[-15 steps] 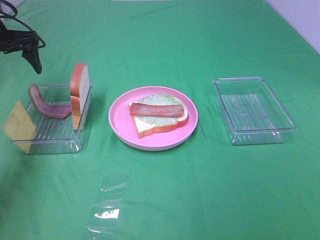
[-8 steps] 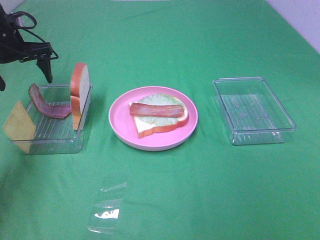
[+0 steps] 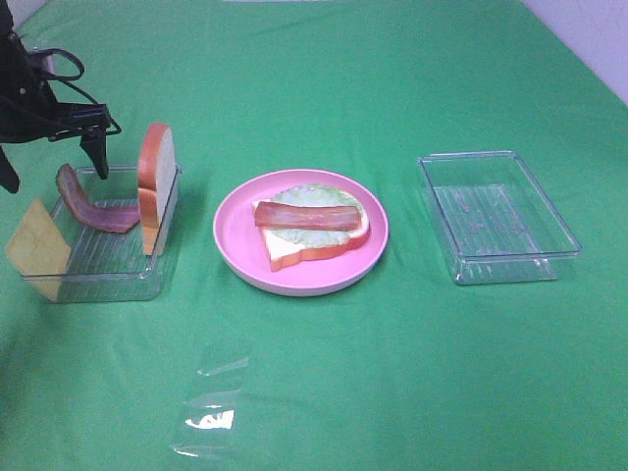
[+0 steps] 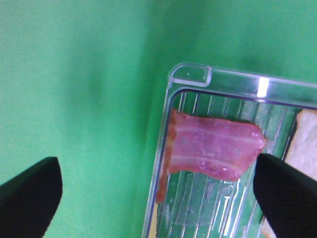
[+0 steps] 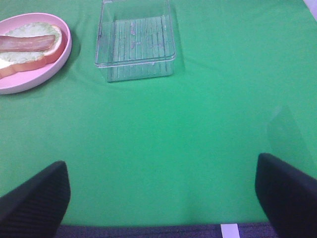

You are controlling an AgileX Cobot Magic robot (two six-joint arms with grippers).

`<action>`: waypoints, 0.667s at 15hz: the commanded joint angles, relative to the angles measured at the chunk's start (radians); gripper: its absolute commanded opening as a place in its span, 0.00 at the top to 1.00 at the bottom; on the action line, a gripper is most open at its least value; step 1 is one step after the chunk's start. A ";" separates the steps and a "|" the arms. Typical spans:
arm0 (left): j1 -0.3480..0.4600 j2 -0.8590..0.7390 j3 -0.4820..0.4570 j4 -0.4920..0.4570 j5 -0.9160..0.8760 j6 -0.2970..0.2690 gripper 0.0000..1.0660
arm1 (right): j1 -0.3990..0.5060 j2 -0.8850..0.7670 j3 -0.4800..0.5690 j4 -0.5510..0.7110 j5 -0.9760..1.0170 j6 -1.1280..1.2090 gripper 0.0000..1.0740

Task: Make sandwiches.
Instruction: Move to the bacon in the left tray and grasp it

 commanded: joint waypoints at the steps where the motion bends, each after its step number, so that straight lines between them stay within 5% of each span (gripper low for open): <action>1: -0.005 0.004 -0.002 0.000 -0.014 -0.010 0.21 | -0.001 -0.029 0.002 -0.003 -0.004 -0.001 0.09; 4: -0.005 0.004 -0.002 0.002 -0.030 -0.017 0.45 | -0.001 -0.029 0.002 -0.003 -0.004 -0.001 0.09; 10: -0.005 0.005 -0.002 0.002 -0.057 -0.040 0.70 | -0.001 -0.029 0.002 -0.003 -0.004 -0.001 0.09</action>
